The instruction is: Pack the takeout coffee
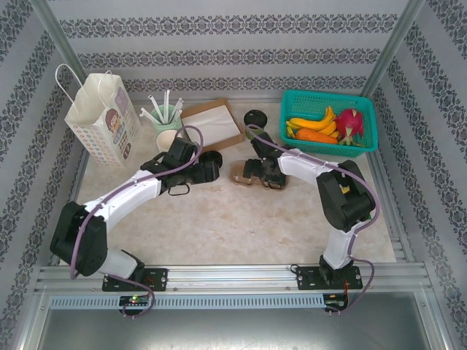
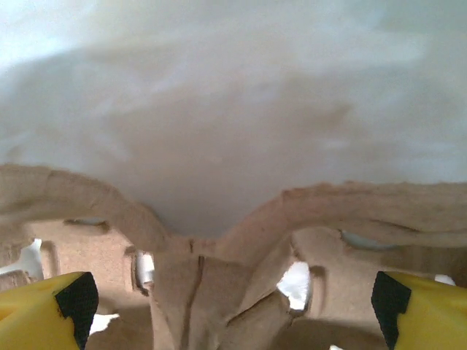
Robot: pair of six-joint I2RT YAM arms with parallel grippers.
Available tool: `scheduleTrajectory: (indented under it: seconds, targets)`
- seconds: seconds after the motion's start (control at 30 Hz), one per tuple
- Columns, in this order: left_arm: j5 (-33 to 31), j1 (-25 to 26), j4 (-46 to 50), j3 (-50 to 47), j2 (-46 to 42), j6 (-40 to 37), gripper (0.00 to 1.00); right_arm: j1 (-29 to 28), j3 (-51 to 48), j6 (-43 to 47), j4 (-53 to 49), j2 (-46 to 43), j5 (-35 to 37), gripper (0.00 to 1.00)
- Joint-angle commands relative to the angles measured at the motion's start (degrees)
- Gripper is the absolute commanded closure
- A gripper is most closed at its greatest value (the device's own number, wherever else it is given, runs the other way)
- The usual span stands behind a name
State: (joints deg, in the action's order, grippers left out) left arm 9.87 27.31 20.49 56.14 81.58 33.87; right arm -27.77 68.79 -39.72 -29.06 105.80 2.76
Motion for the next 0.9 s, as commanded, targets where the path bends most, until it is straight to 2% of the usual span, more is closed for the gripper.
scheduleTrajectory:
  seconds: [0.0,0.27,0.47,0.7,0.87]
  targets:
    - [-4.02,-0.21,-2.71,-2.05,-3.48,-0.69,0.01,1.99,-1.44,1.39,-3.0,-2.52,4.88,0.02]
    - [-9.45,-2.77,-2.11,-4.57,-8.88,3.73,0.0,7.72,-1.8,2.37,-3.46,-2.7,9.12,0.02]
    - [-8.96,-6.7,0.56,-4.17,-13.74,5.34,0.0,11.68,-1.91,3.55,-4.54,-2.88,11.13,0.02]
    - [-7.14,-11.84,9.1,2.16,-15.05,4.77,0.0,15.57,-4.45,3.66,-5.33,-4.86,13.05,0.02]
    - [-7.15,-14.76,15.23,7.59,-13.59,4.1,0.0,16.63,-5.8,3.51,-4.6,-7.2,11.77,0.02]
